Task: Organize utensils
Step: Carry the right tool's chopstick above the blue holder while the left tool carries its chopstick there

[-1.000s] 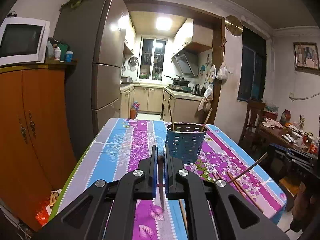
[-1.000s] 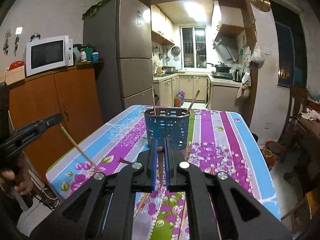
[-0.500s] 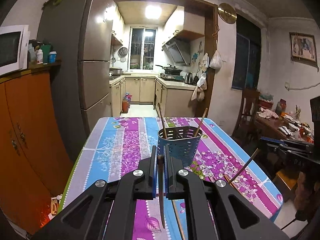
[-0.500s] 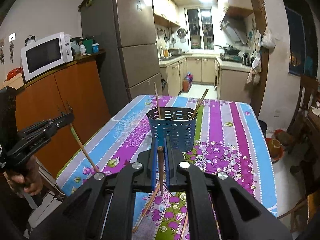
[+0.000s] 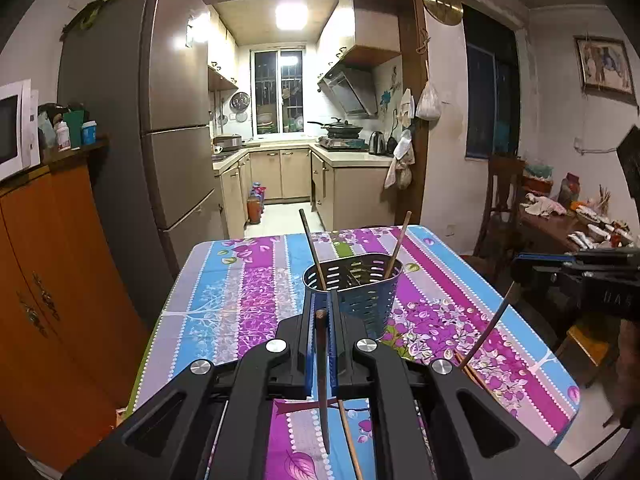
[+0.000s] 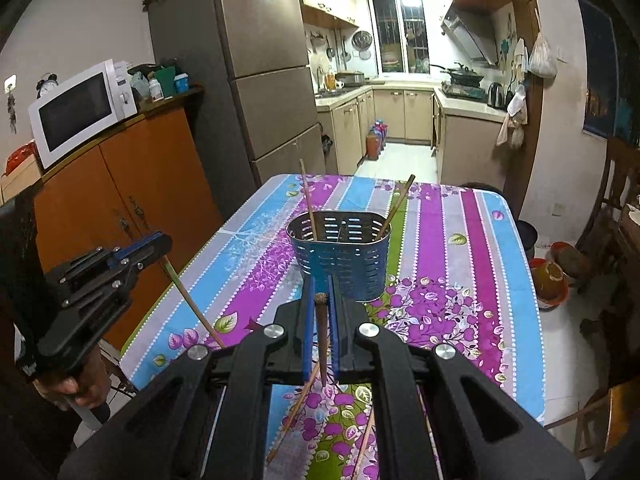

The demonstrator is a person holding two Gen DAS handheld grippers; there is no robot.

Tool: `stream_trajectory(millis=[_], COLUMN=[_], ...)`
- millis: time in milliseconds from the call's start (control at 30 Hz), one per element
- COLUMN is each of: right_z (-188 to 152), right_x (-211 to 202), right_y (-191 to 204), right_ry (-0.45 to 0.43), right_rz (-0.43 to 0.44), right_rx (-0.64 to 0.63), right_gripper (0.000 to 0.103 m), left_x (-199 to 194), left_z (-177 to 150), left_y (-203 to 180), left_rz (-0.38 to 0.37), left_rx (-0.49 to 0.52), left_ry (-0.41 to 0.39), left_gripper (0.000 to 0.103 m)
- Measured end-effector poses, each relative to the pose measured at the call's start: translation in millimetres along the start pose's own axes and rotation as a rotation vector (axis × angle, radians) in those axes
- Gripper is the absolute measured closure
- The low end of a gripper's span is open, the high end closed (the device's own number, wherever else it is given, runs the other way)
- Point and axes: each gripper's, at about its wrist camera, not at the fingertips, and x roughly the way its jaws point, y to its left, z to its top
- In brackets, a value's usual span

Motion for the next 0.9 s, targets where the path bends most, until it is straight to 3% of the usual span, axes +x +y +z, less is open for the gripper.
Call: stream_trajectory(millis=[400,900], right_z=[19.6,70.2], right_x=[7.9,-5.3], right_y=[-5.5,-15.5], right_ry=[0.051,-0.009], right_rz=[-0.005,-0.038], right_rx=[0.007,0.006], right_gripper=[0.098,0.098], left_x=[9.8,14.6], left_z=[9.3,32.6], left_y=[-22.9,-47.7], left_rz=[0.121,0.151], left_rx=[0.078,0.135], left_ry=[-0.023,-0.074], left_gripper=[0.096,0.096])
